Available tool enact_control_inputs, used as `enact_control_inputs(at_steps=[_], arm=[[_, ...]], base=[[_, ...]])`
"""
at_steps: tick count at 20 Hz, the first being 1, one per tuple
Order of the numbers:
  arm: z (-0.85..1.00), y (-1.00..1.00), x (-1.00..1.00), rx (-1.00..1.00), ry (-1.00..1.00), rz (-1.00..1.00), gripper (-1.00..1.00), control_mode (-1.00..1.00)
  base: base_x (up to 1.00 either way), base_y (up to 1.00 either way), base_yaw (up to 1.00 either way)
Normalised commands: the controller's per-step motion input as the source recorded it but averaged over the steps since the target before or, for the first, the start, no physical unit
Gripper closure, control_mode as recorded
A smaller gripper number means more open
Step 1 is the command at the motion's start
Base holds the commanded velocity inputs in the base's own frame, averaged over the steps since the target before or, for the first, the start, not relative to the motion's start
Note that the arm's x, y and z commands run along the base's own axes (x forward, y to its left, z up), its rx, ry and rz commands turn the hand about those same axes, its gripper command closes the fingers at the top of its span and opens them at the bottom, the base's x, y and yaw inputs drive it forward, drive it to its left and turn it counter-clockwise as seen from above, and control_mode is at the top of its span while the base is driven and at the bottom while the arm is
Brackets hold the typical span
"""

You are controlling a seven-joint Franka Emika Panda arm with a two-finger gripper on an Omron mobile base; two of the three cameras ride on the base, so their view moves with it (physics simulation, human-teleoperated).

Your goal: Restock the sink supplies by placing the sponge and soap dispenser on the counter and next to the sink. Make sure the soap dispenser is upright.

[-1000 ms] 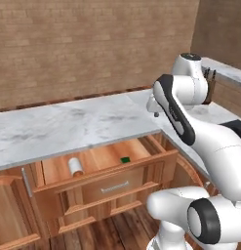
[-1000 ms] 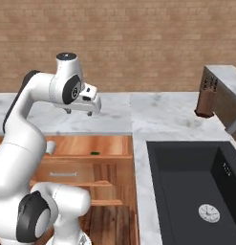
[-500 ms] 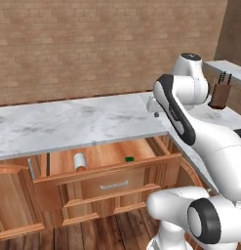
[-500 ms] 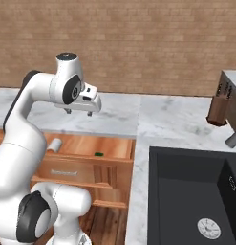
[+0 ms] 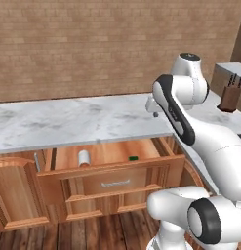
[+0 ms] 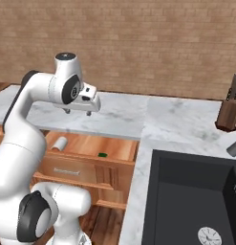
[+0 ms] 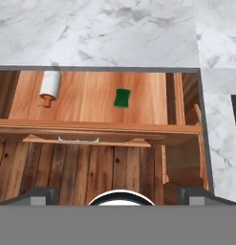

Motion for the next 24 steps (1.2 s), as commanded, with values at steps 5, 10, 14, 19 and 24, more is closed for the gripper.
enact_control_inputs(at_steps=[5,10,14,19,24], arm=[[0.0,0.0,0.0,0.0,0.0,0.0,-1.0,1.0],[0.0,0.0,0.0,0.0,0.0,0.0,-1.0,1.0],[0.0,0.0,0.0,0.0,0.0,0.0,-1.0,1.0],[-0.04,0.01,0.01,0.0,0.0,0.0,-1.0,-1.0],[-0.84,0.63,0.53,-0.02,0.08,-0.05,-1.0,-1.0]], base=[[0.01,-0.52,0.05],[0.0,-0.1,0.0],[0.0,0.0,0.0],[0.0,0.0,0.0],[0.0,0.0,0.0]])
